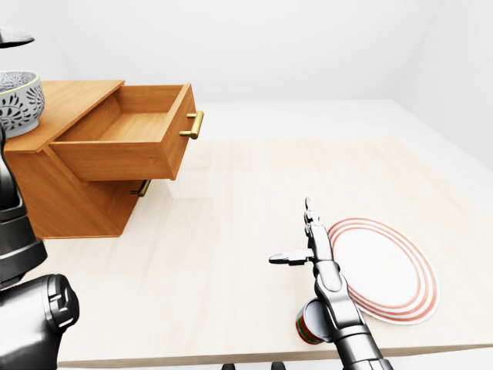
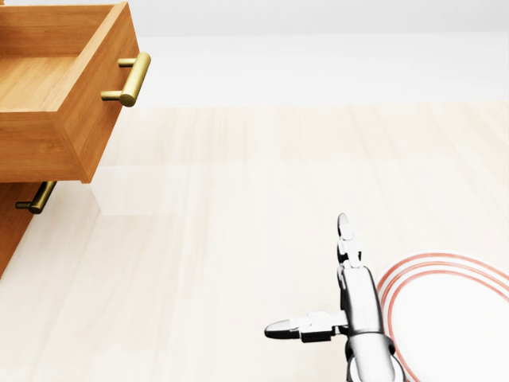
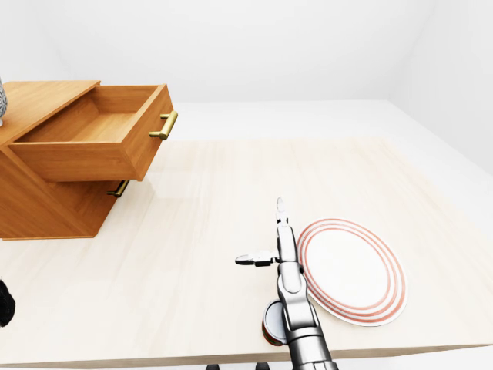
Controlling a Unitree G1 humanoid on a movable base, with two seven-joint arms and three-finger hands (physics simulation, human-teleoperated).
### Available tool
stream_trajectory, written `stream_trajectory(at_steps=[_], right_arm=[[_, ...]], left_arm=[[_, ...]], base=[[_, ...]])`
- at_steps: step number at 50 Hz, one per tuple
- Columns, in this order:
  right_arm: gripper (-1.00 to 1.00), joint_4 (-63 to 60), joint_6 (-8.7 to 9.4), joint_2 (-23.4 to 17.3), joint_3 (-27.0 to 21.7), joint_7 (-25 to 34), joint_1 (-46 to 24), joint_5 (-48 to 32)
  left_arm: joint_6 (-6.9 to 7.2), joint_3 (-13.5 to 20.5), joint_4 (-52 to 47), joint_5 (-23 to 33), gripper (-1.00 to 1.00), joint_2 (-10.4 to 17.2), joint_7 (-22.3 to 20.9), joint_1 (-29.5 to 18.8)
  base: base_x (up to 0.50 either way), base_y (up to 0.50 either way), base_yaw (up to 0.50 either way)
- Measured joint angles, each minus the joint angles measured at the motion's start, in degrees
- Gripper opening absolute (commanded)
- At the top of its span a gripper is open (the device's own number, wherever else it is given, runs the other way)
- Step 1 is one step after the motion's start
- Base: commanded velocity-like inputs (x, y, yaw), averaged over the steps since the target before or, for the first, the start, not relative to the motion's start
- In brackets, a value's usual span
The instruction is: Put the bowl on top of the cabinet.
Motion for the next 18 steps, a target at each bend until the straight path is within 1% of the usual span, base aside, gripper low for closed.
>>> stream_trajectory(at_steps=[10, 18], right_arm=[[1.00, -1.0, 0.28, -0.1, 0.0, 0.0, 0.5, 0.0], [1.00, -1.7, 0.49, -0.1, -0.1, 0.1, 0.7, 0.0]], left_arm=[[0.00, 2.7, -20.2, -4.5, 1.00, -3.5, -5.0, 7.1], [0.00, 3.7, -30.1, -6.1, 1.00, -6.1, -7.7, 11.1]], base=[[0.00, 0.00, 0.00], [0.00, 0.00, 0.00]])
